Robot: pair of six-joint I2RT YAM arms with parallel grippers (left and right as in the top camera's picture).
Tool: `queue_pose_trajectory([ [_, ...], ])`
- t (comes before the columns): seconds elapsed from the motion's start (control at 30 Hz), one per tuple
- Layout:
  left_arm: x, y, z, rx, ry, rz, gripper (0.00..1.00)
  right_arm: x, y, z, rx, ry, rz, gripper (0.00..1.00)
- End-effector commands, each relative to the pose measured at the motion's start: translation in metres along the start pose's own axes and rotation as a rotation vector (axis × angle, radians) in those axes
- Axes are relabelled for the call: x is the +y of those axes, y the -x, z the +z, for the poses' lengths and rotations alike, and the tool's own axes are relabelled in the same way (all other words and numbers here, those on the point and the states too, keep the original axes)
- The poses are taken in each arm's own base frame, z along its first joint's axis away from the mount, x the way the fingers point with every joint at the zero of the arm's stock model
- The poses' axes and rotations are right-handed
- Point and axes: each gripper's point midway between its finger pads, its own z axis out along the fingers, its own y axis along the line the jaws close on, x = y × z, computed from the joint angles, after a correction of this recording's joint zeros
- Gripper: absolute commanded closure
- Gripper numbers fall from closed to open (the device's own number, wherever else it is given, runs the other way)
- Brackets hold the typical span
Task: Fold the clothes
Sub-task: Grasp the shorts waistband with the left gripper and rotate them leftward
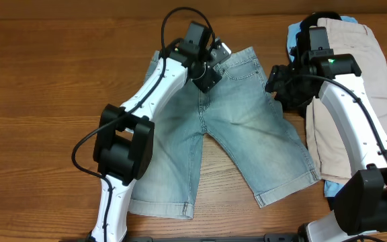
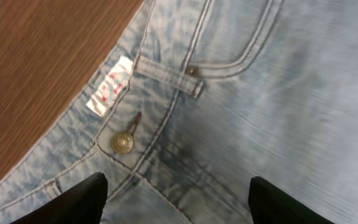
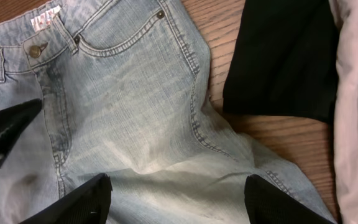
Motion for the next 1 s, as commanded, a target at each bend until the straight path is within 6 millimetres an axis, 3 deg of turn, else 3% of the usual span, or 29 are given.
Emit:
queue_pose_trajectory([
  [0.0, 0.001, -0.019, 0.016, 0.043, 0.023, 0.020, 0.24, 0.001, 0.009, -0.005, -0.029, 0.000, -0.005, 0.27],
  [0.2, 0.008, -0.037, 0.044, 0.091, 0.067, -0.030, 0.23, 0.001, 0.009, -0.005, -0.029, 0.000, -0.006, 0.27],
  [0.43, 0.056, -0.070, 0.071, 0.165, 0.342, -0.217, 0.22, 0.001, 0.009, -0.005, -0.029, 0.000, -0.005, 0.27],
  [0.53, 0.086, -0.096, 0.070, 0.214, 0.507, -0.331, 0.20, 0.001, 0.009, -0.005, -0.029, 0.000, -0.005, 0.26],
  [0.7, 0.119, -0.136, 0.069, 0.257, 0.573, -0.486, 0.19, 0.001, 0.009, -0.004, -0.029, 0.000, -0.005, 0.24],
  [0.8, 0.143, -0.162, 0.059, 0.274, 0.605, -0.622, 0.15, 0.000, 0.008, -0.001, -0.028, 0.000, -0.005, 0.23],
  [0.97, 0.177, -0.225, 0.028, 0.406, 0.637, -0.781, 0.09, -0.001, 0.006, 0.006, -0.026, 0.004, 0.000, 0.24],
])
